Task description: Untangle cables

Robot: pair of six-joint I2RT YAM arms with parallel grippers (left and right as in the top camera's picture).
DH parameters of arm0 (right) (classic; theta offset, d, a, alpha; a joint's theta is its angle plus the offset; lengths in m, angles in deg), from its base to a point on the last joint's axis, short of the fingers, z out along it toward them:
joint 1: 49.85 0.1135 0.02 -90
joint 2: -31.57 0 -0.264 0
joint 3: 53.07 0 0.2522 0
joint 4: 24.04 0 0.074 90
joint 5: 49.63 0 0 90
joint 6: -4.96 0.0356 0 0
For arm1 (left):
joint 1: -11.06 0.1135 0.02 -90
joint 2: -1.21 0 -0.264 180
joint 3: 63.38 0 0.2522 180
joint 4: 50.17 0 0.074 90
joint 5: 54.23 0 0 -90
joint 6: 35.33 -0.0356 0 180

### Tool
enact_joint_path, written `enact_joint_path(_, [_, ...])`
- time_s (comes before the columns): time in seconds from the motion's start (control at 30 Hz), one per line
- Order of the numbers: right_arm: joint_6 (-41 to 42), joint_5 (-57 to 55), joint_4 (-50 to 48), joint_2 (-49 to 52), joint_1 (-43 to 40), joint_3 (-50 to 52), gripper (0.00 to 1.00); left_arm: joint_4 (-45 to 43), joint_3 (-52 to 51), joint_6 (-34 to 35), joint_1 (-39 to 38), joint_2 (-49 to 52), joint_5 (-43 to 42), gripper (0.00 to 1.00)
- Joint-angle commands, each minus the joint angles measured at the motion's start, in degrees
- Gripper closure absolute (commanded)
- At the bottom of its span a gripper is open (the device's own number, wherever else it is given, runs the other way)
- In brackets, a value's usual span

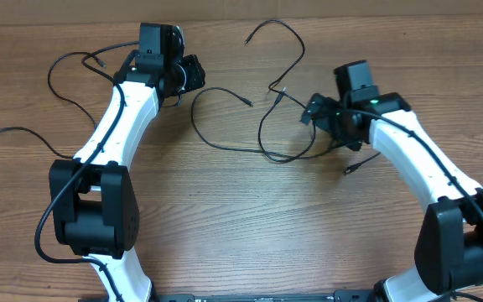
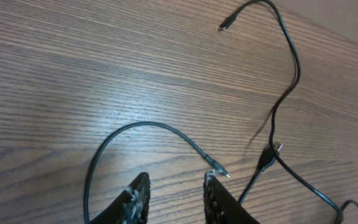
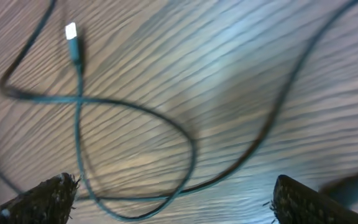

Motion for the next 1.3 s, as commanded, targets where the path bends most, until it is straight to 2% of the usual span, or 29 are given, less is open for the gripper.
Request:
enact_joint_path(0.0, [0.1, -1.6, 1.3, -0.6, -2.0, 0.0, 0.0, -0.1, -0.2, -0.7, -0.3, 0.7, -0.3, 0.71])
enact_joint_path(0.27, [0.1, -10.0, 4.6, -0.5, -3.2, 1.3, 0.0, -0.1, -0.2, -0.7, -0.3, 0.7, -0.3, 0.69])
enact_joint_path(0.67, [0.1, -8.7, 2.7, -0.5, -3.2, 4.8, 0.0, 0.0, -0.2, -0.7, -0.3, 0.7, -0.2, 0.63])
enact_joint_path(1.27, [0.1, -9.2, 2.3, -0.6, -3.5, 4.8, 0.0, 0.0, -0.2, -0.7, -1.3, 0.7, -0.2, 0.61])
